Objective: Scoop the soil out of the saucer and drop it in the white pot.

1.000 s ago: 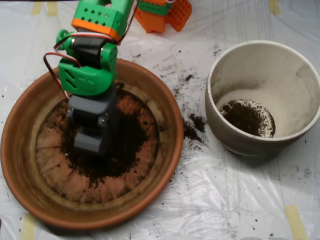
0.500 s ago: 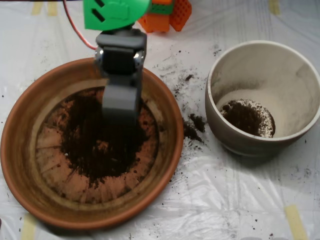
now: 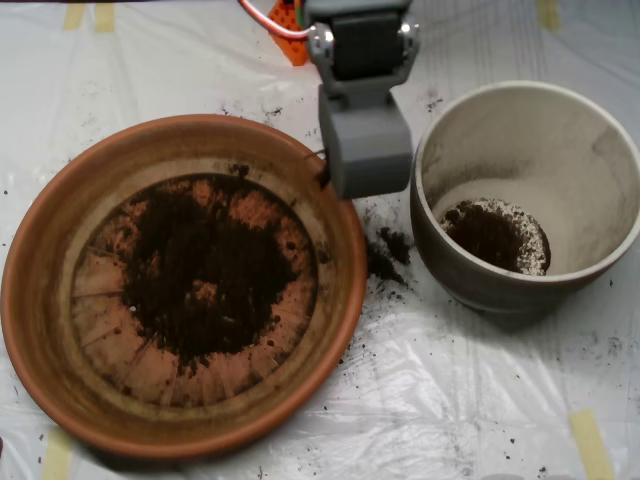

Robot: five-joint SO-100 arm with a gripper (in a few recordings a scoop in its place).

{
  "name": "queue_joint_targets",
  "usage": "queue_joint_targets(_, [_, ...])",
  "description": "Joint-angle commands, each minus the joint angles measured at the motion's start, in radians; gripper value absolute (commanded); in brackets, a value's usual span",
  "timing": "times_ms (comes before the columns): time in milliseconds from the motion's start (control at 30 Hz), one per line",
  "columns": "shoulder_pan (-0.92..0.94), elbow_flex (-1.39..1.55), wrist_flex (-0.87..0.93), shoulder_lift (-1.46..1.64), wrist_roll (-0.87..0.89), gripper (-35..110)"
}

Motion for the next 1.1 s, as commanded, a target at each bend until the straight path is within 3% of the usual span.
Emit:
queue_joint_targets(0, [-0.11,-0.144,0.043,-0.003,0.009,-1])
queue_joint_targets(400, [-0.354,-0.25,0.101,-0.189,0.008,0])
queue_joint_targets(500, [-0.371,-0.242,0.109,-0.204,0.0,18])
queue_joint_targets(633, [-0.373,-0.227,0.112,-0.202,-0.009,27])
queue_joint_targets(1067, [-0.42,-0.16,0.091,-0.178,-0.025,39])
